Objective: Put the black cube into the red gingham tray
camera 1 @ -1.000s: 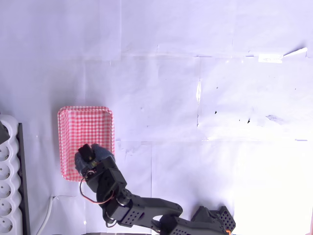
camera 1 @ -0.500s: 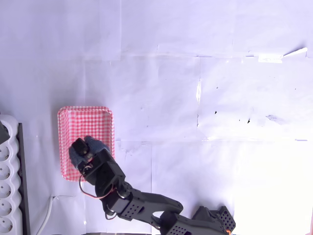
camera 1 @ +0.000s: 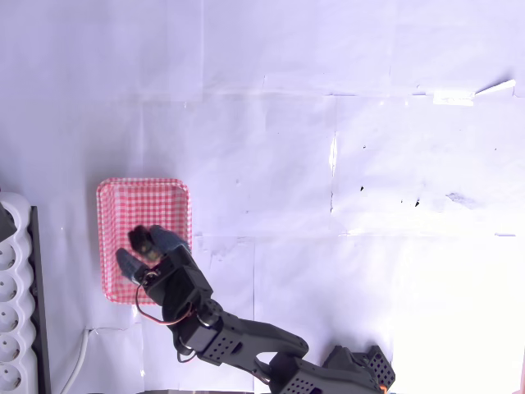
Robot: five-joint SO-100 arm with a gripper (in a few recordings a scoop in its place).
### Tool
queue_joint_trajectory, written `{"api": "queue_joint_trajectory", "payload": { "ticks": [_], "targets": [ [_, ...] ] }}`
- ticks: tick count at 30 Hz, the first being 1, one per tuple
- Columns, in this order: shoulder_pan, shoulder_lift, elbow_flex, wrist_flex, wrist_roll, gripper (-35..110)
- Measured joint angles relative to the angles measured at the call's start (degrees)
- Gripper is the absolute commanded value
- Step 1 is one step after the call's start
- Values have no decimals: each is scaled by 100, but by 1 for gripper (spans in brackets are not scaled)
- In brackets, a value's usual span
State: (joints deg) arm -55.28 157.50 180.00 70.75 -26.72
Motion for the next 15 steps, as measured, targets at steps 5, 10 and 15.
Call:
{"api": "queue_joint_trajectory", "payload": {
  "ticks": [5,10,15],
  "targets": [
    [0,0,0,0,-70,32],
    [105,-53,-70,-44,-334,32],
    [413,-826,-809,-466,-536,29]
  ]
}}
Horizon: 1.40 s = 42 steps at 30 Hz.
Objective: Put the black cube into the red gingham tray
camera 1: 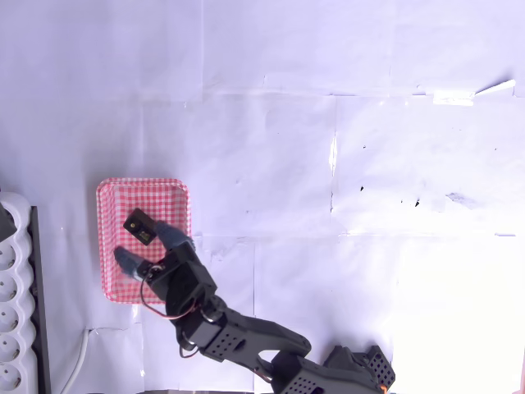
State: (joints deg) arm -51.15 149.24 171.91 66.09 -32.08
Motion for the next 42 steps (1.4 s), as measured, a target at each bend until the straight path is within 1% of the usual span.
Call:
{"api": "queue_joint_trajectory", "payload": {
  "ticks": [1,6,8,9,11,14,17,21,23,26,28,31,32,36,40,42],
  "targets": [
    [62,-264,-202,-70,-26,27],
    [396,-2285,-1600,-422,-70,10],
    [563,-3261,-2435,-650,-70,8],
    [677,-3779,-2927,-756,-26,3],
    [932,-4746,-3938,-976,105,0],
    [1450,-6390,-5810,-1494,387,0],
    [2241,-7972,-7770,-1802,721,0],
    [3349,-9861,-10406,-2136,1582,0],
    [3990,-10898,-11953,-2461,2127,0],
    [4544,-12357,-14063,-2654,2804,0],
    [4720,-13351,-15451,-2654,3059,0],
    [4896,-14511,-16972,-2320,3182,0],
    [4869,-14704,-17165,-2092,3190,0],
    [4878,-15152,-17174,-1011,3190,0],
    [5027,-15574,-17174,299,3208,0],
    [5062,-15732,-17174,668,3217,0]
  ]
}}
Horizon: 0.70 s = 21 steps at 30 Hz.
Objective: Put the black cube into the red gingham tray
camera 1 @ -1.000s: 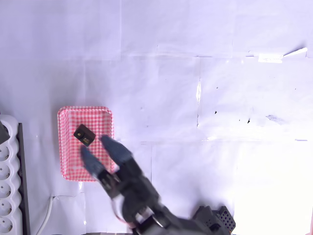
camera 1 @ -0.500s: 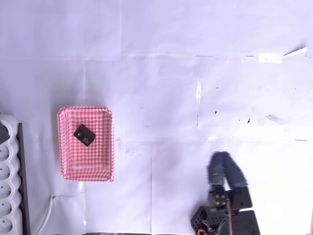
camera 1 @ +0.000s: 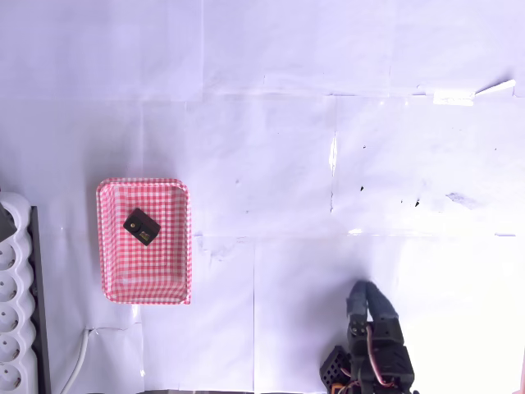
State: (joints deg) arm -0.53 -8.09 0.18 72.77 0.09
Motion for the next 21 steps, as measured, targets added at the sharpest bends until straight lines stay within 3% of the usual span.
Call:
{"api": "queue_joint_trajectory", "payload": {
  "ticks": [21],
  "targets": [
    [26,-141,0,176,35,1]
  ]
}}
